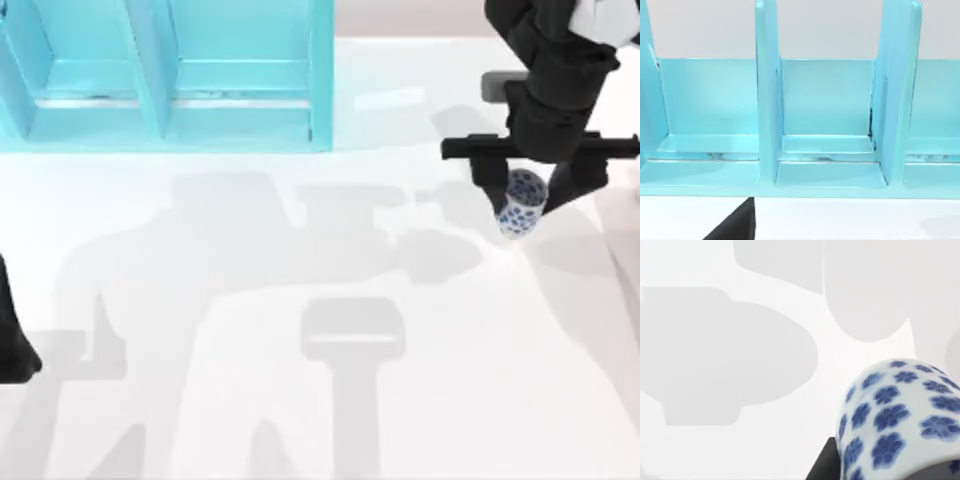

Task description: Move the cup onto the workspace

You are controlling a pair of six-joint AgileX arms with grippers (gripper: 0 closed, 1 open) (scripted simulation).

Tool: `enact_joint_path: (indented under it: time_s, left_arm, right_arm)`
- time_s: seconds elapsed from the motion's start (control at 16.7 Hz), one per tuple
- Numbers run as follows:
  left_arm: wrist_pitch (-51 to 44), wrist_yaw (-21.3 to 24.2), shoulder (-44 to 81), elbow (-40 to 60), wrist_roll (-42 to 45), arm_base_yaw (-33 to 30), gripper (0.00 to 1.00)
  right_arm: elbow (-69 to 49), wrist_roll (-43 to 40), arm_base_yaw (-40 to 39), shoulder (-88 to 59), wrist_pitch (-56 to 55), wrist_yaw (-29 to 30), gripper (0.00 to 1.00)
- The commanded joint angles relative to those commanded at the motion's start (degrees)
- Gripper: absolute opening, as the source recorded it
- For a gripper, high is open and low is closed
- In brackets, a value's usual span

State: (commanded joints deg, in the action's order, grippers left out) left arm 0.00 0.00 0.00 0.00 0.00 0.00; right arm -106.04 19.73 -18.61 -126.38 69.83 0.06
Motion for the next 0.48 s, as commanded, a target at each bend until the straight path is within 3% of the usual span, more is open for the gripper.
enact_joint_path:
  time_s: [0.48]
  left_arm:
    - [0.00, 0.00, 0.00, 0.00, 0.00, 0.00, 1.00]
  right_arm:
    - [0.00, 0.00, 0.00, 0.00, 0.00, 0.00, 0.98]
